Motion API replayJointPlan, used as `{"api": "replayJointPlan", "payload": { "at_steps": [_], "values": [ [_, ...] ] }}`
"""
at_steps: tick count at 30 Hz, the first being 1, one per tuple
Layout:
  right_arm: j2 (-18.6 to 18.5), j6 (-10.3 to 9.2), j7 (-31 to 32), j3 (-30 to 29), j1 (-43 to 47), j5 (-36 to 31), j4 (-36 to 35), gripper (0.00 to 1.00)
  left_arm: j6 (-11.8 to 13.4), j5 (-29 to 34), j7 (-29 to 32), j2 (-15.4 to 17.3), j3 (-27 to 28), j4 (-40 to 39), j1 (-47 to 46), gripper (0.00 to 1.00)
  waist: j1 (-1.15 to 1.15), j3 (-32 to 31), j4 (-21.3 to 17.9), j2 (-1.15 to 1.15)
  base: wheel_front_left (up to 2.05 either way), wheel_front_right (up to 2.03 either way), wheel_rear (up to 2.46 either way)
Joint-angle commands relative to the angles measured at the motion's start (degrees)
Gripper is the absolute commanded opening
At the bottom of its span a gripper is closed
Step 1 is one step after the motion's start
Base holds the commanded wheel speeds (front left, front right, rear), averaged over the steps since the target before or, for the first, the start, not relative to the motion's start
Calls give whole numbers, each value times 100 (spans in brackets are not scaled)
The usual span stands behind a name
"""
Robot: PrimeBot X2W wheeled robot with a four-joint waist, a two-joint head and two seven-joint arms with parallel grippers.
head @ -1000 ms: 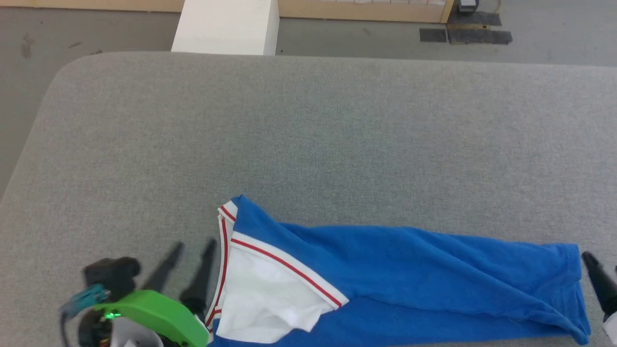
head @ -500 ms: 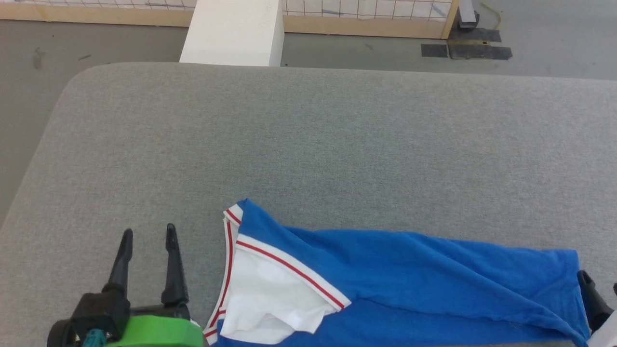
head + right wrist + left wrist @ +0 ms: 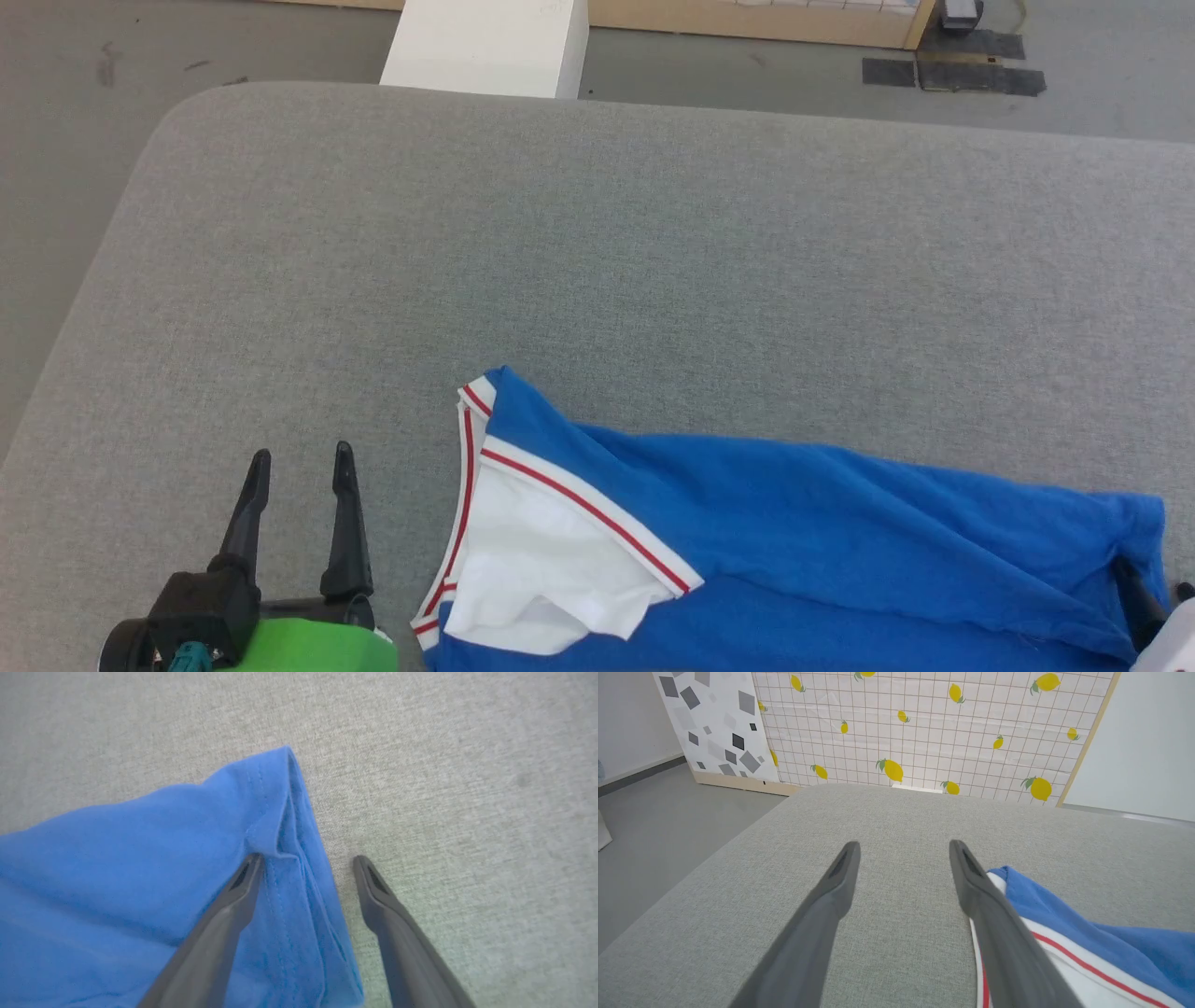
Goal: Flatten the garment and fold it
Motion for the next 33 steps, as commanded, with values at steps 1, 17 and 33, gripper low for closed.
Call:
{"api": "replayJointPlan", "payload": {
  "at_steps": [1,17,33],
  "values": [
    [-2,-8,44,-1,-108,62,69,95,-45,43,-43,-16,17,8,-69,100,0,40,20,0,0,0,0],
    [-201,-8,426,-394,-401,61,-146,0,-159,154,-43,-12,-33,262,-177,100,0,-32,-118,0,0,0,0],
    [-975,-8,-189,-956,-825,-407,549,0,-169,245,5,92,-163,423,-183,100,0,-205,-190,0,0,0,0]
  ]
}}
